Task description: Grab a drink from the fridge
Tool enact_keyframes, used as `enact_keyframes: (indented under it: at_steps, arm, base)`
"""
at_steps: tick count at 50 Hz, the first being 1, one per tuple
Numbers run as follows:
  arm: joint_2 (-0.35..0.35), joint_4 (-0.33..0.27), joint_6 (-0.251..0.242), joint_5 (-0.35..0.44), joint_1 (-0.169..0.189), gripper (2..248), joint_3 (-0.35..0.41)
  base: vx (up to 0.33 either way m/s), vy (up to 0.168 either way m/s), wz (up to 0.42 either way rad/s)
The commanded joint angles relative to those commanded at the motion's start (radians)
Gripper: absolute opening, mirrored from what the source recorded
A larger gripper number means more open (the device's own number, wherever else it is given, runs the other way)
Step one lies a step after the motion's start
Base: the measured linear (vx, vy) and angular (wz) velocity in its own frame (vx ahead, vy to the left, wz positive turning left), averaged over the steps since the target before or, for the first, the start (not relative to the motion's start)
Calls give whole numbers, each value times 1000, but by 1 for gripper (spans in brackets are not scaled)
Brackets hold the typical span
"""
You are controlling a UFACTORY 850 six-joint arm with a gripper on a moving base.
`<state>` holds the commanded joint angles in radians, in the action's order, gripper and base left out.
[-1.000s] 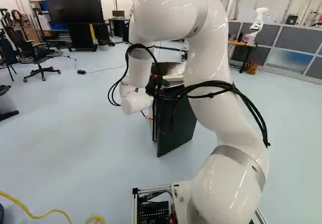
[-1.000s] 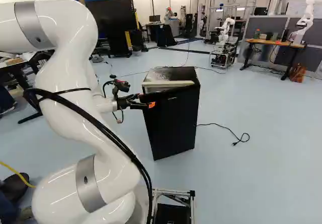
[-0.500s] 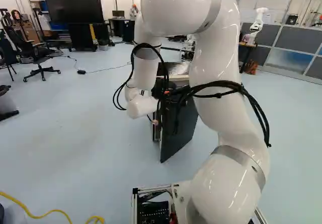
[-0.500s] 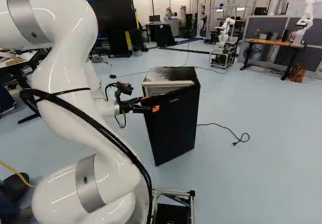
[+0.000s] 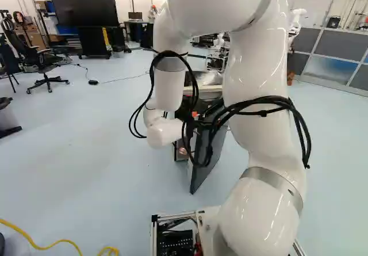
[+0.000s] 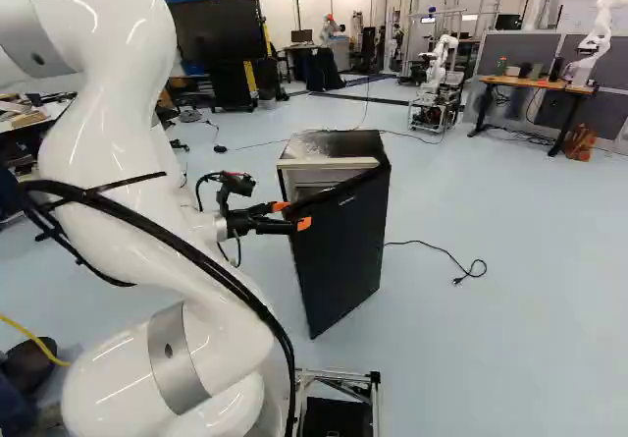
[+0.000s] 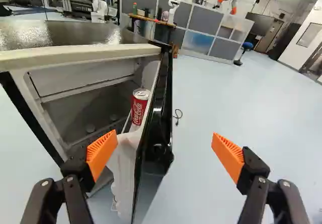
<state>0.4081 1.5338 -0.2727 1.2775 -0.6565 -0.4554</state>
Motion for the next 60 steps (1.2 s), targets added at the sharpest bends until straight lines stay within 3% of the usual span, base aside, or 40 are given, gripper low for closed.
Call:
enact_keyframes:
  at_steps: [29,60]
  arm:
    - [-74,61,0,17,-6,247,153]
    - [-117,121,0,43,49,247,266]
  base:
    - [0,0,0]
    - [0,0,0]
